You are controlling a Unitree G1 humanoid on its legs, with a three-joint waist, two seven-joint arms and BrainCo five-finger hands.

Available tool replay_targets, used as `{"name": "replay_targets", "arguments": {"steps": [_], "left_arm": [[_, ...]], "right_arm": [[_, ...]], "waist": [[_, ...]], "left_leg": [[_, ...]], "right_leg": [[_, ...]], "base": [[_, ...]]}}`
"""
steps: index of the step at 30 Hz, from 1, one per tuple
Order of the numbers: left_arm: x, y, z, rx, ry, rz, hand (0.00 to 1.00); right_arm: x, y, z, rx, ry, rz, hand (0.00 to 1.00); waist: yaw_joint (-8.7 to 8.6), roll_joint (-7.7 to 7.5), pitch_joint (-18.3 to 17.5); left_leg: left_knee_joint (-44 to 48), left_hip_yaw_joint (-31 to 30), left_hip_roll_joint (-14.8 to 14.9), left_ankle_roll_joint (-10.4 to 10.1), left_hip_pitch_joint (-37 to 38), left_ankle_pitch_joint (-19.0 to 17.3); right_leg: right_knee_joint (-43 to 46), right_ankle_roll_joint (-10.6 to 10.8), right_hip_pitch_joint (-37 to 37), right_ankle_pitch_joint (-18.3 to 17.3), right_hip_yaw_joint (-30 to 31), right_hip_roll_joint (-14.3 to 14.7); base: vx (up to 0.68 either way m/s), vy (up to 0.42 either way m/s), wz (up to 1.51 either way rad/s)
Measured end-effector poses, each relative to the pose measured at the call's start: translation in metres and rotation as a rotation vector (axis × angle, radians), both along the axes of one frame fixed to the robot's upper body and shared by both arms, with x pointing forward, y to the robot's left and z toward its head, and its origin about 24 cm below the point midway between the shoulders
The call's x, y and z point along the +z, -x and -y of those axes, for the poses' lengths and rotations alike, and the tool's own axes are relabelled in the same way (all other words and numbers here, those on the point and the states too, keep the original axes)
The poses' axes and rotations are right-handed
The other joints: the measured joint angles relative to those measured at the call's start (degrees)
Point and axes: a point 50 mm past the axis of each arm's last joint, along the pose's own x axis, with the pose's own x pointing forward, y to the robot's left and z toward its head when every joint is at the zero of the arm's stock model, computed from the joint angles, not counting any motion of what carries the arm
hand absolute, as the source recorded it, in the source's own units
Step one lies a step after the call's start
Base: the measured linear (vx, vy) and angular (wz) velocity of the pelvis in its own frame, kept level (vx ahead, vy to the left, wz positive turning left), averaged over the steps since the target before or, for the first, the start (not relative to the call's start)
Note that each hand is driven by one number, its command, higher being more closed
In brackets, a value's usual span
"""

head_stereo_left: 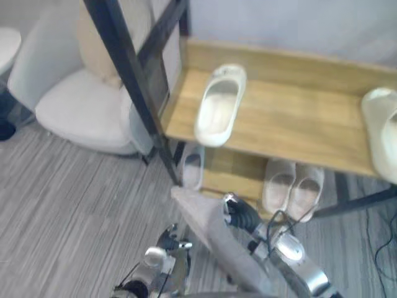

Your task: Organize the slippers on the shoe rack

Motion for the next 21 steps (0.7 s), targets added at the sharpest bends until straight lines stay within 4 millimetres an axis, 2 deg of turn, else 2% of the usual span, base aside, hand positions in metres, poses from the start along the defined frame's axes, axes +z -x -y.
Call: {"name": "replay_targets", "arguments": {"steps": [4, 7, 10, 11, 13, 14, 16, 21], "left_arm": [[0.007, -0.011, -0.002, 0.028, -0.002, 0.043, 0.00], [0.016, -0.021, -0.004, 0.113, 0.038, 0.096, 0.00], [0.028, -0.033, -0.002, 0.163, 0.075, 0.165, 0.00], [0.032, -0.036, -0.002, 0.177, 0.082, 0.187, 0.00], [0.045, -0.047, -0.002, 0.223, 0.112, 0.256, 0.00], [0.046, -0.048, -0.003, 0.228, 0.115, 0.262, 0.00], [0.056, -0.054, -0.006, 0.265, 0.141, 0.313, 0.00], [0.063, -0.058, -0.020, 0.347, 0.174, 0.356, 0.00]], "right_arm": [[0.004, -0.008, 0.000, -0.018, 0.071, 0.062, 1.00], [0.010, -0.014, 0.000, -0.067, 0.096, 0.118, 1.00], [0.032, -0.020, 0.002, -0.154, 0.076, 0.235, 1.00], [0.042, -0.023, 0.003, -0.192, 0.059, 0.280, 1.00], [0.067, -0.033, 0.013, -0.314, 0.042, 0.414, 1.00], [0.069, -0.035, 0.015, -0.328, 0.040, 0.428, 1.00], [0.087, -0.043, 0.027, -0.432, 0.025, 0.513, 1.00], [0.104, -0.050, 0.033, -0.510, 0.034, 0.605, 1.00]], "waist": [[0.22, 0.25, 0.51], [0.34, -0.01, 1.28], [0.50, -0.11, 1.49], [0.63, -0.13, 1.50], [1.07, -0.48, 1.84], [1.10, -0.52, 1.95], [1.73, -0.74, 2.23], [2.30, -1.03, 2.47]], "left_leg": [[2.06, 0.25, 0.41, -0.76, -7.25, 0.53], [6.77, 1.64, 0.61, -1.48, -12.42, 0.21], [12.32, 2.06, 0.91, -2.27, -18.77, -1.19], [14.57, 2.43, 1.47, -1.99, -21.01, -1.74], [20.60, 2.64, 1.97, -2.01, -26.17, -3.62], [21.14, 2.62, 2.04, -2.03, -26.55, -3.83], [25.64, 2.46, 2.57, -2.44, -30.34, -5.49], [31.19, 2.28, 3.70, -3.34, -36.02, -7.13]], "right_leg": [[4.42, -0.67, -7.88, -0.49, -0.10, -0.81], [11.18, -0.97, -13.62, -2.79, 0.36, -2.54], [16.77, -1.50, -19.88, -4.64, 1.20, -3.16], [18.54, -2.02, -21.87, -5.27, 1.31, -3.06], [24.08, -2.33, -26.72, -7.15, 1.97, -3.21], [24.62, -2.38, -27.03, -7.33, 1.98, -3.20], [28.79, -2.75, -30.64, -9.07, 2.35, -3.17], [34.28, -3.63, -36.03, -11.15, 2.61, -2.99]], "base": [[-0.18, -0.030, 0.10], [-0.11, -0.038, 0.07], [-0.09, -0.020, -0.01], [-0.07, -0.021, -0.09], [-0.08, -0.019, -0.07], [-0.05, -0.015, -0.04], [-0.06, -0.026, -0.05], [-0.04, -0.042, -0.02]]}}
